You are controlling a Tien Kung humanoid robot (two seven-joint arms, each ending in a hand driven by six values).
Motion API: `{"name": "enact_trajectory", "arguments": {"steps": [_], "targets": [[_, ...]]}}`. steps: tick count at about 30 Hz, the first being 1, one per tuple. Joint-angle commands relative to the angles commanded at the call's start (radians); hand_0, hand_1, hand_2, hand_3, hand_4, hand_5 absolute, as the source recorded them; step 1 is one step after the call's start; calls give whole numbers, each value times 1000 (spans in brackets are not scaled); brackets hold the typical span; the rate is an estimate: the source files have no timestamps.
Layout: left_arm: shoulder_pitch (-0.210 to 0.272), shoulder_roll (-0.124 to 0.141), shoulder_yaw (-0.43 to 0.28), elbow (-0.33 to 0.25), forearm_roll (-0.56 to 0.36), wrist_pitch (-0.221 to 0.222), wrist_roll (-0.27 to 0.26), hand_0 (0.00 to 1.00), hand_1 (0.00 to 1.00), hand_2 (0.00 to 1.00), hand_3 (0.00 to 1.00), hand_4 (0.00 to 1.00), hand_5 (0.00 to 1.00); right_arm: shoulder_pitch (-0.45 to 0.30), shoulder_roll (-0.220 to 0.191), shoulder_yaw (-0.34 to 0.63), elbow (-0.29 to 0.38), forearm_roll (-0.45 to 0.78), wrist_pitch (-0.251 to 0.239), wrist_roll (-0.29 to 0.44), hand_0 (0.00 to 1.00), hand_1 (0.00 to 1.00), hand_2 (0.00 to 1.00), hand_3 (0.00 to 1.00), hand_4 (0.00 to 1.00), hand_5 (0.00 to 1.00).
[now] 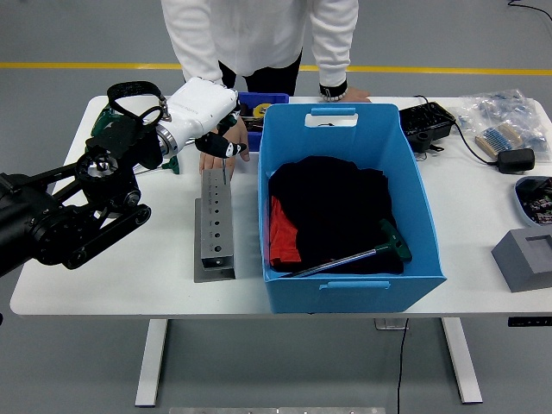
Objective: Lift tool from toolbox,place it in box,lift tool from toolbox,place it in box
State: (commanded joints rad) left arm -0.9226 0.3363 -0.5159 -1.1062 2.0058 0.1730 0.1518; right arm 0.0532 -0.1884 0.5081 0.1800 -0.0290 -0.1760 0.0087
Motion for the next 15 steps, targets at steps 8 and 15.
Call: {"name": "enact_trajectory", "arguments": {"steps": [8, 15], "targets": [[1, 27, -74, -103, 18, -8, 6, 116, 2, 2, 42, 802, 335, 0, -1, 11, 0, -10, 0, -1, 695, 664, 738, 604, 859, 770], [5, 28, -120, -211, 9, 6, 8, 112, 2, 2, 41, 800, 340, 1, -2, 27, 0, -28, -1, -5, 694, 664, 737, 603, 859, 771]]}}
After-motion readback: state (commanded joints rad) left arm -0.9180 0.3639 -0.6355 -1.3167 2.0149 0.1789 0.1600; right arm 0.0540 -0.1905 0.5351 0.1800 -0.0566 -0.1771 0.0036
